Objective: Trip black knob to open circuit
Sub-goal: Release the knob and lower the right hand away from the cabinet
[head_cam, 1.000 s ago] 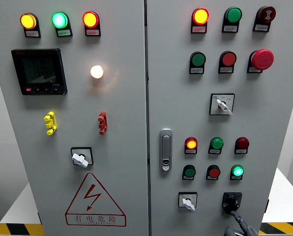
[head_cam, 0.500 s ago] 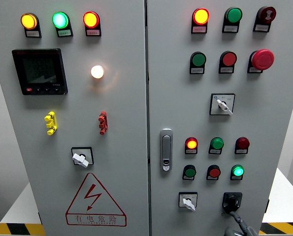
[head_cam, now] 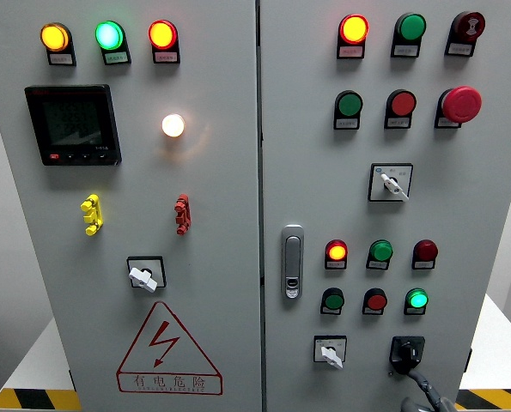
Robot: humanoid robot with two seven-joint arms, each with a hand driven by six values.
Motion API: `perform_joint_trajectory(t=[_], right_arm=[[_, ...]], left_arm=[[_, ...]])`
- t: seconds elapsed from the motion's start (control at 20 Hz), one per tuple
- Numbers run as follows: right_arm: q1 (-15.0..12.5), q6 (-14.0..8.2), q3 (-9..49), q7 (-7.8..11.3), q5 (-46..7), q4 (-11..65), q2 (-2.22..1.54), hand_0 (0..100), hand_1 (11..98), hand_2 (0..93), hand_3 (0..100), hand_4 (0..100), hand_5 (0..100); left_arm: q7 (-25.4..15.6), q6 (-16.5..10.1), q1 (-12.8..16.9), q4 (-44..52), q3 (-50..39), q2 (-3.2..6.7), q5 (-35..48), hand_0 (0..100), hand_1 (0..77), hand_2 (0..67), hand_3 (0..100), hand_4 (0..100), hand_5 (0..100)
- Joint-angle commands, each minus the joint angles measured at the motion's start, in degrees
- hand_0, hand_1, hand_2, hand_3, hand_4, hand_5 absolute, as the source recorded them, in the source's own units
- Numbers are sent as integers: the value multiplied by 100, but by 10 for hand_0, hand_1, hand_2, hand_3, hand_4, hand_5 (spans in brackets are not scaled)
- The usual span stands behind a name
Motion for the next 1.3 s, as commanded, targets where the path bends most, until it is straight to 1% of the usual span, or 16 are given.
perform_joint_trajectory(t=[0.0,0.15,0.2,0.3,0.4,0.5,0.6,0.65,0.7,0.75,0.85,0.9,0.95,1.0,1.1,1.25], right_arm=[[-9,-2,63,6,-8,9,-63,1000,533,22,892,977,1000],[-106,-2,124,23,-8,44,-98,1000,530,23,891,976,1000],[-158,-2,151,32,-8,70,-133,1000,528,23,892,976,1000],[-203,-2,168,32,-8,114,-142,1000,519,22,895,978,1000],[-255,-2,203,41,-17,202,-125,1000,516,22,899,978,1000],[-299,-2,230,41,-25,316,-81,1000,510,20,910,978,1000],[-326,-10,239,32,-87,378,-20,1000,490,20,923,977,1000],[-317,-45,230,23,-96,413,-19,1000,471,21,912,974,1000],[-326,-176,213,23,-105,491,-11,1000,453,21,873,938,1000],[-335,-265,204,15,-105,536,-19,1000,453,22,841,903,1000],[-387,-405,204,6,-148,685,-37,1000,458,31,703,727,1000],[-431,-441,204,6,-244,746,-19,1000,461,34,670,682,968],[-449,-467,204,6,-306,773,-11,1000,462,40,607,605,877],[-536,-485,186,14,-368,826,-19,1000,463,46,540,518,810],[-712,-503,125,14,-465,975,-19,1000,465,50,481,449,741],[-1089,-582,-33,14,-500,1264,-19,1000,462,54,451,404,691]], left_arm=[[0,0,0,0,0,8,0,0,30,130,213,66,15],[0,0,0,0,0,0,0,0,30,130,213,66,15],[0,0,0,0,0,0,0,0,30,130,213,66,15],[0,0,0,0,0,0,0,0,30,130,213,66,15],[0,0,0,0,0,0,0,0,30,130,213,65,15],[0,0,0,0,0,0,0,0,30,130,213,65,15],[0,0,0,0,0,0,0,0,30,130,213,65,15],[0,0,0,0,0,0,0,0,30,130,213,65,15],[0,0,0,0,0,8,0,0,30,130,213,65,15],[0,0,0,0,0,0,0,0,30,130,213,65,15],[0,0,0,0,0,0,0,0,30,130,213,65,15],[0,0,0,0,0,0,0,0,30,130,213,65,15],[0,0,0,0,0,0,0,0,30,130,213,65,15],[0,0,0,0,0,0,0,0,30,130,213,65,15],[0,0,0,0,0,0,0,0,30,130,213,65,15],[0,0,0,0,0,0,0,0,30,130,213,65,15]])
